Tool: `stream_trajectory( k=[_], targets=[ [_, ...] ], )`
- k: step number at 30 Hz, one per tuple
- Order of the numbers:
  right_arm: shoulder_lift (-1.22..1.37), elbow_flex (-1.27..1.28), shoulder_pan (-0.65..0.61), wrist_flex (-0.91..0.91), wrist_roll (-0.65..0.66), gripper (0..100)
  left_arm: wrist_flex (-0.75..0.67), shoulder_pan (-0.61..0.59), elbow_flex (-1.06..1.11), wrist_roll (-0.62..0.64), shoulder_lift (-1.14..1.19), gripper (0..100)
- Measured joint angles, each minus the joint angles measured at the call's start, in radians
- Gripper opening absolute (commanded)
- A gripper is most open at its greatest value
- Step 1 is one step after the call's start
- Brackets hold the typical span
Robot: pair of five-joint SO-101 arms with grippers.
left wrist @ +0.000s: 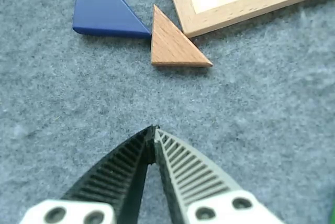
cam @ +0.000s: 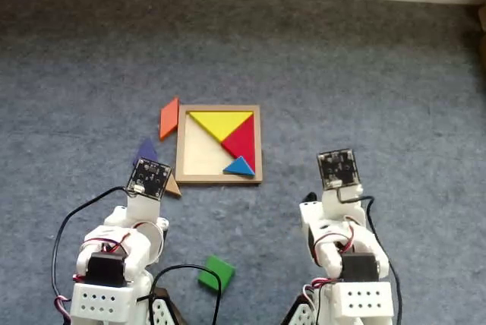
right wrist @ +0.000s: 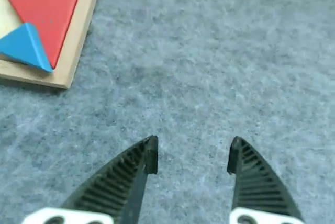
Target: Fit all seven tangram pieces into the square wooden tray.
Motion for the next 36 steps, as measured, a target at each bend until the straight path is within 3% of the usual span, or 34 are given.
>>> stream_trajectory(
  k=[6, 16, 19, 26, 31, 36],
  targets=[
    [-0.195, 0.043, 0.008, 0.000, -0.138, 21.7, 0.000, 0.000, 0.000, 0.000, 0.000, 1],
    [-0.181, 0.043, 0.008, 0.000, -0.336, 21.7, 0.008, 0.000, 0.000, -0.008, 0.000, 1],
    [-0.181, 0.043, 0.008, 0.000, -0.359, 21.7, 0.034, -0.023, -0.040, -0.091, 0.000, 1],
    [-0.181, 0.043, 0.008, 0.052, -0.364, 21.7, 0.038, -0.152, -0.316, -0.453, 0.000, 1],
    [-0.181, 0.043, 0.008, 0.054, -0.364, 21.7, 0.061, -0.158, -0.485, -0.508, 0.021, 10],
    [-0.181, 0.043, 0.008, 0.054, -0.364, 21.7, 0.161, -0.158, -0.638, -0.534, 0.235, 20]
  ],
)
